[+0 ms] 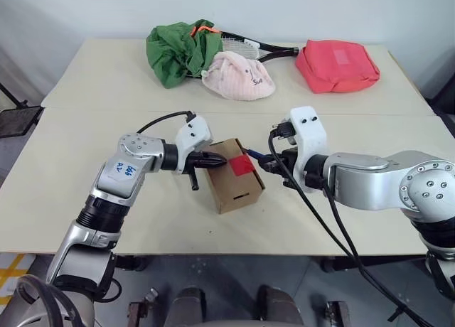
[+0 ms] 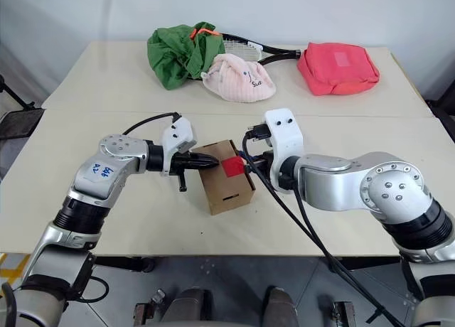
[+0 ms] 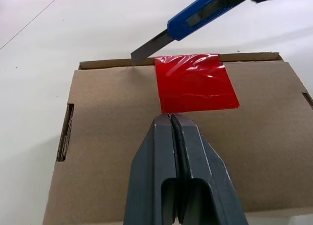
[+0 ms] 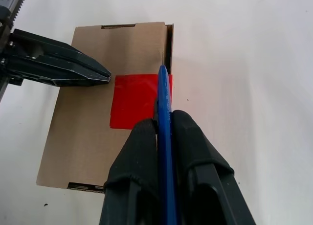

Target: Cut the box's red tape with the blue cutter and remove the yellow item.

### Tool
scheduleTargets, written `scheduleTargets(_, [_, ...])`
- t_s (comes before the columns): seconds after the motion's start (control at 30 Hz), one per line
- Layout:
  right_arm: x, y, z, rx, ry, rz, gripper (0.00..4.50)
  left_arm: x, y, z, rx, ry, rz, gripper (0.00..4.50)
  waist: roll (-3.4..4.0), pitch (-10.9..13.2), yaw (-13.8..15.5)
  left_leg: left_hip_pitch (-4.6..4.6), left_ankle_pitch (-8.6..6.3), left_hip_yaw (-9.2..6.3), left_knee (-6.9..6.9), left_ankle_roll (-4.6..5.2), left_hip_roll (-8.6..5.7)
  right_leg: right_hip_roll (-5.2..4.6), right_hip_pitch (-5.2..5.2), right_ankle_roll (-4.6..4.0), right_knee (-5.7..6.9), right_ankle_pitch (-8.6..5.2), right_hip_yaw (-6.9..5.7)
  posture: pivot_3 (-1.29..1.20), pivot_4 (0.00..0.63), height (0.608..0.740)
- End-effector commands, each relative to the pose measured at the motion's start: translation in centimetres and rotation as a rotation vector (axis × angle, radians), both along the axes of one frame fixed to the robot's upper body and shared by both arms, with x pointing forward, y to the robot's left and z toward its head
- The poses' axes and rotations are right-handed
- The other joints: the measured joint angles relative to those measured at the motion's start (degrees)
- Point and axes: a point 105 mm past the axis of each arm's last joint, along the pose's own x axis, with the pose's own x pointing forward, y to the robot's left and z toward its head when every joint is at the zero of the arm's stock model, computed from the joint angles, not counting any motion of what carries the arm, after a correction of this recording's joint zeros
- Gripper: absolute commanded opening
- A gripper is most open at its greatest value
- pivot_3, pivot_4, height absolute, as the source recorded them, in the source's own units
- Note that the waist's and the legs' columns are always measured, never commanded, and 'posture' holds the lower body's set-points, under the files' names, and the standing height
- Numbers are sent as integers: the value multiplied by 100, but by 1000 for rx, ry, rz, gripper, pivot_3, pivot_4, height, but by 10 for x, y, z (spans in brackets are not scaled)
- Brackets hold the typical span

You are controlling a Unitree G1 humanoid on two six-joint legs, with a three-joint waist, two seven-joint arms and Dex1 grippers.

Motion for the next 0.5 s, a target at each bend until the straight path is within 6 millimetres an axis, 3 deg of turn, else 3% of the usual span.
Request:
scheduleTargets(0.03, [-1, -1, 7, 8, -26, 2, 190, -2, 0, -5, 13, 12, 1, 29, 0, 0, 0, 0, 0, 0, 0, 0, 0, 0, 0, 0, 0, 0, 0, 0, 150, 740])
scheduleTargets(0.5, [-9, 10, -16, -3, 79, 52, 190, -1, -6, -17, 16, 45, 21, 29, 0, 0, 1, 1, 0, 0, 5, 1, 0, 0, 1, 0, 5, 0, 1, 0, 150, 740])
